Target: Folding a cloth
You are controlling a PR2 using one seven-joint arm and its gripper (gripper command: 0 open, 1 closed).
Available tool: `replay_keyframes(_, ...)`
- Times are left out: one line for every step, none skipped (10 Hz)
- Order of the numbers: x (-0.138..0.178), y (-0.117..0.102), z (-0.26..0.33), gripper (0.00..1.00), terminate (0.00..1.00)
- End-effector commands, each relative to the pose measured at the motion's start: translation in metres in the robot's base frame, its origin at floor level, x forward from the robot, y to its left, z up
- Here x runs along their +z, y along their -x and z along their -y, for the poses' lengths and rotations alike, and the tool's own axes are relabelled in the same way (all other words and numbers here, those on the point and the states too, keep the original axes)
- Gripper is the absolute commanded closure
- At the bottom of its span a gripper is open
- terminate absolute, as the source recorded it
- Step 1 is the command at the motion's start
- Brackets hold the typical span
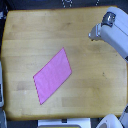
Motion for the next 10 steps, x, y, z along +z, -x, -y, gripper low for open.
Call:
replay_keyframes(-0.001, 0.001, -0.001, 0.00, 0.00)
replay_keyframes(-0.005, 0.007, -0.008, 0.00, 0.00)
replay_keyframes(-0.010, 0.007, -0.008, 0.00, 0.00)
replay_keyframes(-0.017, 0.007, -0.019, 0.00, 0.00)
replay_keyframes(-0.024, 0.005, -0.031, 0.00, 0.00)
replay_keyframes(-0.031, 0.006, -0.046, 0.00, 0.00)
replay_keyframes(-0.039, 0.008, -0.063, 0.00, 0.00)
replay_keyframes(-0.051, 0.013, -0.090, 0.00, 0.00)
replay_keyframes(-0.057, 0.015, -0.104, 0.00, 0.00)
replay_keyframes(-0.066, 0.017, -0.122, 0.00, 0.00)
